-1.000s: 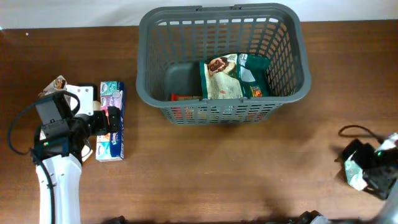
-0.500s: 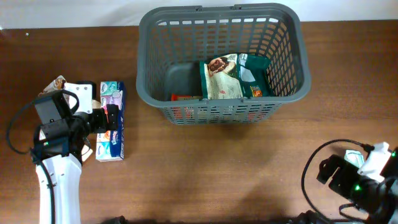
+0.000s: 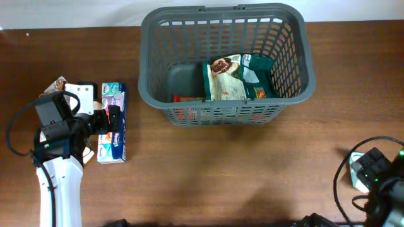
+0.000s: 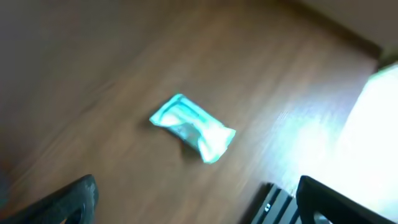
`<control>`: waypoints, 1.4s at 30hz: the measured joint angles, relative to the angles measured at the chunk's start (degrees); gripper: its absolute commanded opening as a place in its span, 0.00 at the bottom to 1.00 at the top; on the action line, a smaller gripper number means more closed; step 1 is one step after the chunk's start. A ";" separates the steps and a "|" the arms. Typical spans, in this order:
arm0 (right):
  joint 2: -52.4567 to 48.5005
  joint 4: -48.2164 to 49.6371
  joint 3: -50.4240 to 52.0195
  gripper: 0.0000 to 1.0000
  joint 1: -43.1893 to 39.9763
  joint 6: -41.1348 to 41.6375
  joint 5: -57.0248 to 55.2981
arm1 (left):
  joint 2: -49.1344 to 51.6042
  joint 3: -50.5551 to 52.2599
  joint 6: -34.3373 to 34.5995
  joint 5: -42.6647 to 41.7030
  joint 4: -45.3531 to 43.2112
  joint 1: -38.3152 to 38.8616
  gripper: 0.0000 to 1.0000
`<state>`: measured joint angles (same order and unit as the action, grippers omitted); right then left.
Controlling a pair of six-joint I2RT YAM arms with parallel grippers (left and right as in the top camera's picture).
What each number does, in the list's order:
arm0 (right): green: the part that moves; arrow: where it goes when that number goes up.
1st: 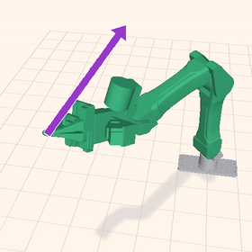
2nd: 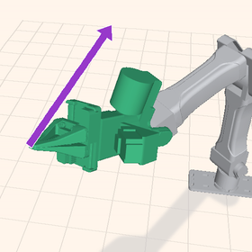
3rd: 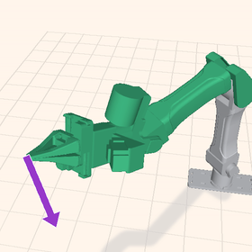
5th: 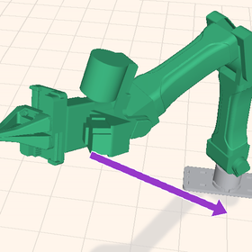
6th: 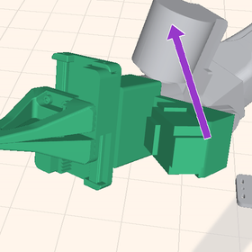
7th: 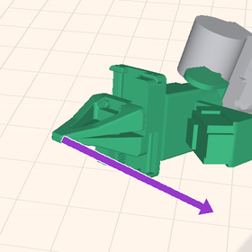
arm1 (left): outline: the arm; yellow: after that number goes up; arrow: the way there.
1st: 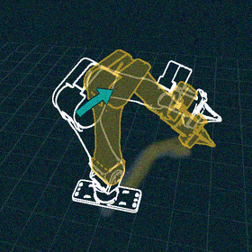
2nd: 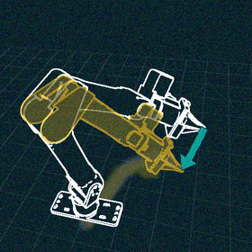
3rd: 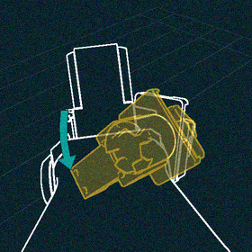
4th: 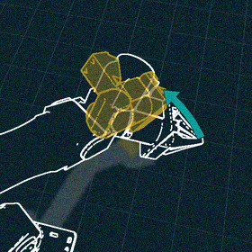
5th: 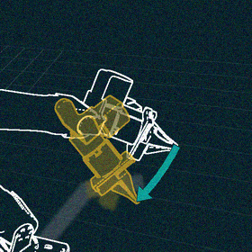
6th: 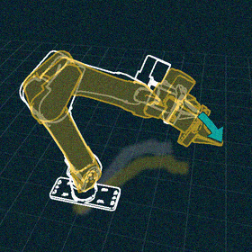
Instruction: Pack container
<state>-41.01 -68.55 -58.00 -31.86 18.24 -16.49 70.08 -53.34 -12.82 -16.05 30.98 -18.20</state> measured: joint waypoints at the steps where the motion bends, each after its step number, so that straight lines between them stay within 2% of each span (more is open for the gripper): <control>1: -0.35 1.38 2.67 0.99 -1.57 1.70 -1.22 | 0.00 0.00 0.00 0.00 -0.02 0.00 0.99; 7: -2.69 3.56 10.23 0.99 -10.56 13.60 -5.18 | 0.00 0.00 0.00 0.00 -0.04 0.00 0.99; 11: -5.40 8.92 14.05 0.99 -12.66 20.41 -7.04 | 0.00 0.00 0.00 0.00 -0.07 0.00 0.99; 14: -7.80 14.58 16.48 0.99 -12.76 21.77 -7.67 | 0.00 0.00 0.00 0.00 -0.07 0.00 0.99; 17: -10.64 20.20 17.92 0.99 -12.81 19.56 -7.69 | 0.00 0.00 0.00 0.00 0.04 0.00 0.99; 25: -21.22 32.06 18.23 0.99 -12.87 19.28 -7.48 | 0.00 0.00 0.00 0.00 1.33 0.00 0.99; 27: -22.71 35.71 18.34 0.99 -12.96 17.14 -4.15 | 0.00 0.00 0.00 0.00 1.73 0.00 0.99; 31: -24.85 39.63 18.38 0.98 -13.00 2.56 4.68 | 0.00 0.00 0.00 0.00 2.56 0.00 0.99; 34: -25.42 41.66 18.40 0.96 -13.00 -4.28 8.15 | 0.00 0.00 0.00 0.00 2.67 0.00 0.99; 35: -25.59 42.10 18.40 0.93 -13.00 -6.10 8.94 | 0.00 0.00 0.00 0.00 2.67 0.00 0.99; 36: -25.70 42.14 18.40 0.93 -13.00 -8.09 9.57 | 0.00 0.00 0.00 0.00 2.67 0.00 0.99; 37: -25.73 42.12 18.43 0.99 -13.00 -9.92 10.05 | 0.00 0.00 0.00 0.00 2.67 0.00 0.99; 42: -25.79 40.54 18.45 0.99 -13.00 -18.51 11.26 | 0.00 0.00 0.00 0.00 2.67 0.00 0.99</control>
<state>-66.81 -28.01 -39.55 -44.86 -0.27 -5.23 70.08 -53.34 -12.82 -16.05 33.65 -18.20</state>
